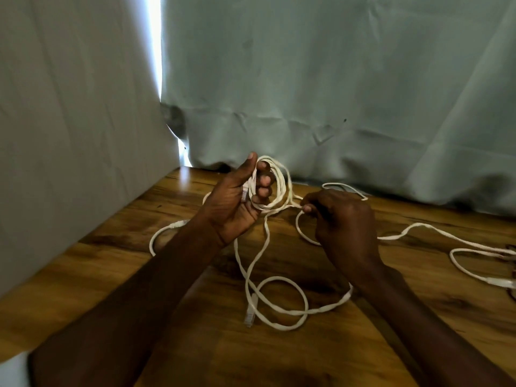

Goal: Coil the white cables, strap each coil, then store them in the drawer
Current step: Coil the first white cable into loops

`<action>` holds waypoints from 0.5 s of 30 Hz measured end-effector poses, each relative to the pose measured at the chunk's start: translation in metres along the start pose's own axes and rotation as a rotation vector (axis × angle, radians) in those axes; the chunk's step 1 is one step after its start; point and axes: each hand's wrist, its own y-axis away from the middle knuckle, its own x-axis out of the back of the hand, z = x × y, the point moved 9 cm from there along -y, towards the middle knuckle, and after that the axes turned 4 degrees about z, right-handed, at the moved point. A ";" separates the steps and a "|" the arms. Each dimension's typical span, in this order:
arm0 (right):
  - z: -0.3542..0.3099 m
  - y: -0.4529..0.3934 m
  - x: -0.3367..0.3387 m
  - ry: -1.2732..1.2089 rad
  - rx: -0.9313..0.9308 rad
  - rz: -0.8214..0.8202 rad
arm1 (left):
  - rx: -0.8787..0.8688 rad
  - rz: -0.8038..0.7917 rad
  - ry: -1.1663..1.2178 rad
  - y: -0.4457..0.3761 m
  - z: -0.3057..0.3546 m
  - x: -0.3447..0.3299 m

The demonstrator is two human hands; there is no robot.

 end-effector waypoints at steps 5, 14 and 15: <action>-0.022 0.006 -0.027 -0.020 0.078 -0.187 | -0.108 0.022 -0.219 -0.003 -0.004 -0.002; -0.043 0.008 -0.017 -0.164 0.215 -0.104 | -0.258 0.042 -0.821 0.004 -0.013 -0.015; -0.044 0.007 -0.013 -0.175 0.222 -0.072 | -0.236 0.020 -0.828 0.005 -0.017 -0.016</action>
